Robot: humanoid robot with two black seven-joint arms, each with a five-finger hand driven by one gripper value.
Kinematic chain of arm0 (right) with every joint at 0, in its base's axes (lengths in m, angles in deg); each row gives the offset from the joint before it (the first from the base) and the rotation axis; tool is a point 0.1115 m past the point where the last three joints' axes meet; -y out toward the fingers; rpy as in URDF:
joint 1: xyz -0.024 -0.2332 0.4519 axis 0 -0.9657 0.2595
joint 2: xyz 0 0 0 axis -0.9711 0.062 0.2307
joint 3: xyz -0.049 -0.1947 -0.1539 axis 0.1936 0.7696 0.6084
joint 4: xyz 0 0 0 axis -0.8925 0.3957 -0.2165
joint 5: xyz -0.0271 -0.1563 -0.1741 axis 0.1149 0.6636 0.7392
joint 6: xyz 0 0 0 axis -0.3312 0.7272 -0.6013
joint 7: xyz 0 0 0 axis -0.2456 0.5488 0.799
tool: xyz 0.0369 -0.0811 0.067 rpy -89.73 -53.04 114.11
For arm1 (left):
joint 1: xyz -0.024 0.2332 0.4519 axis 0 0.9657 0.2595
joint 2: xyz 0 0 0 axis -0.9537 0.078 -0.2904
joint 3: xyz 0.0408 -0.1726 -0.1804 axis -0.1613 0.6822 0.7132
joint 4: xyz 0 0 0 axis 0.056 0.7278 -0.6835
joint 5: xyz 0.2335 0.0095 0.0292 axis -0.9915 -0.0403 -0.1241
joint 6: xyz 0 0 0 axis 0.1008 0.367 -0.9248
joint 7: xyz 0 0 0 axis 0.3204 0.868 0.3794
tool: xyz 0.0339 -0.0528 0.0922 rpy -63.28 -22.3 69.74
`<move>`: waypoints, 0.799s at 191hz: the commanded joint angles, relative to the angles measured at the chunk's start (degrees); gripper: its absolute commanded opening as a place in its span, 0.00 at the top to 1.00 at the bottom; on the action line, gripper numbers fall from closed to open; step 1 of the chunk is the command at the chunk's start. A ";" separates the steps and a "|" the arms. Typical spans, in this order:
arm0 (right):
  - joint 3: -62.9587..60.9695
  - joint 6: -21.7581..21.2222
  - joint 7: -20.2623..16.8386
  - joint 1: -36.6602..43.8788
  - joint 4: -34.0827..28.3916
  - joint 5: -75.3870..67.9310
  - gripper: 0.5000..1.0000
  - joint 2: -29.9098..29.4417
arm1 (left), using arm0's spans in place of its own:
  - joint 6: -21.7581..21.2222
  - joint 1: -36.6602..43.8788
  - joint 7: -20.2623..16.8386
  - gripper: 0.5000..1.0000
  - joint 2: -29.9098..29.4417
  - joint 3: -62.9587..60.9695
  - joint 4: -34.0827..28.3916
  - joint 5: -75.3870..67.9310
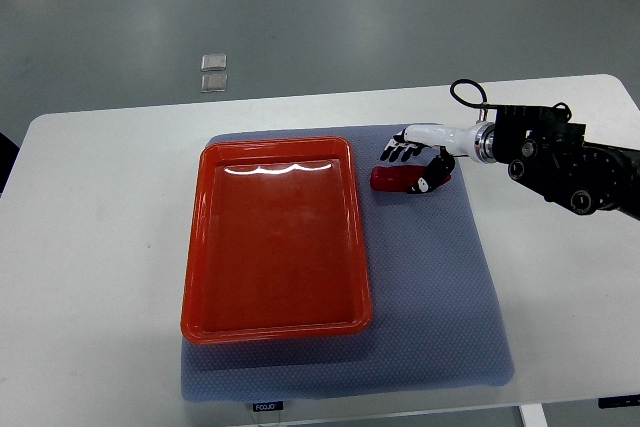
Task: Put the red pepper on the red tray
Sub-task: 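Lower the right hand over the red pepper and close fingers around it, then lift the red pepper with the right hand and carry it over the tray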
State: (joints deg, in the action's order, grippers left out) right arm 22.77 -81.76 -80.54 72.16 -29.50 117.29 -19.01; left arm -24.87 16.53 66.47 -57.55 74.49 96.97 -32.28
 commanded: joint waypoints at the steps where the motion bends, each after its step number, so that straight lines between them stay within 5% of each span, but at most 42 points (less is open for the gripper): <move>1: 0.03 0.04 0.07 0.02 0.00 -0.05 0.42 -0.03 | 0.00 0.00 0.00 0.00 0.00 0.00 0.00 0.04; 115: 0.12 0.04 0.33 0.37 -0.09 1.01 1.00 -0.38 | 0.00 0.00 0.00 0.00 0.00 0.00 0.00 -0.04; 153: -0.76 -0.04 2.00 3.01 -1.23 -0.22 1.00 -0.11 | 0.00 0.00 0.00 0.00 0.00 0.00 0.00 -0.04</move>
State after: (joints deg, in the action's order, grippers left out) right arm 22.52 -81.75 -79.90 73.37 -30.06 117.79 -19.20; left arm -24.87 16.53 66.46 -57.55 74.49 96.97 -32.27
